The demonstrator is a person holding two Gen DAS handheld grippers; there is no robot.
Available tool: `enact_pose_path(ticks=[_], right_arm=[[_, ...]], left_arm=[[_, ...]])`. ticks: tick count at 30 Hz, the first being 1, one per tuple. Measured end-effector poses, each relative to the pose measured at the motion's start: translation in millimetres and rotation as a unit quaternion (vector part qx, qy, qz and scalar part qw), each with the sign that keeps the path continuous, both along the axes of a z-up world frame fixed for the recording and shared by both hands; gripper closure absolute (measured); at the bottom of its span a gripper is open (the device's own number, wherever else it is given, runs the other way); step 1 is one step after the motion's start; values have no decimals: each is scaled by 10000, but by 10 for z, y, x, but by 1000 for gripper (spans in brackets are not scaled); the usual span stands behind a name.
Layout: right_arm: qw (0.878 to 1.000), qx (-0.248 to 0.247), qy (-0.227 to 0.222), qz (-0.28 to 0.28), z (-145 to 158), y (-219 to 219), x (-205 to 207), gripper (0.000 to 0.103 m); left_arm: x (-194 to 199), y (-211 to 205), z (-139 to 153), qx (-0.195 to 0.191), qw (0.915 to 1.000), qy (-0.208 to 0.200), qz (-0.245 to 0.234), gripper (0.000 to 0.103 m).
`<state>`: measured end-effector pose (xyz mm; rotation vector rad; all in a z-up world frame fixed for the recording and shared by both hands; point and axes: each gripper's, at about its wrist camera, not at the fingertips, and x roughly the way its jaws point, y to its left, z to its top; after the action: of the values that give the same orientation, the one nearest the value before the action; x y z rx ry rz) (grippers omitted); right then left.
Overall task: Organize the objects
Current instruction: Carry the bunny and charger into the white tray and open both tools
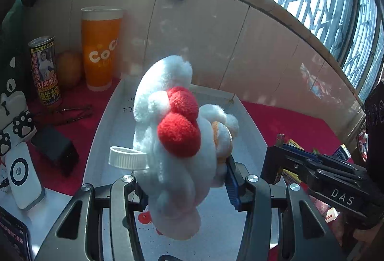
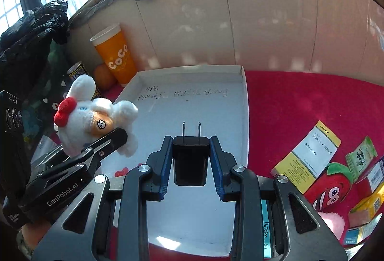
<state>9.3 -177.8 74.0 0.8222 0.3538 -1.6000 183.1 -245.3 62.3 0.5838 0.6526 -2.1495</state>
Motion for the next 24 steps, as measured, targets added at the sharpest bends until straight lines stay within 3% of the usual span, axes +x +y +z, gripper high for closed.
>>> enact_pose_path(ticks=[10, 24], right_arm=[[9998, 174, -3, -101, -130, -220, -10, 73], [9997, 100, 78, -221, -109, -371, -58, 73]], left_arm=[[-82, -143, -98, 110, 9997, -211, 80, 50], [-179, -240, -18, -116, 9996, -220, 100, 50]])
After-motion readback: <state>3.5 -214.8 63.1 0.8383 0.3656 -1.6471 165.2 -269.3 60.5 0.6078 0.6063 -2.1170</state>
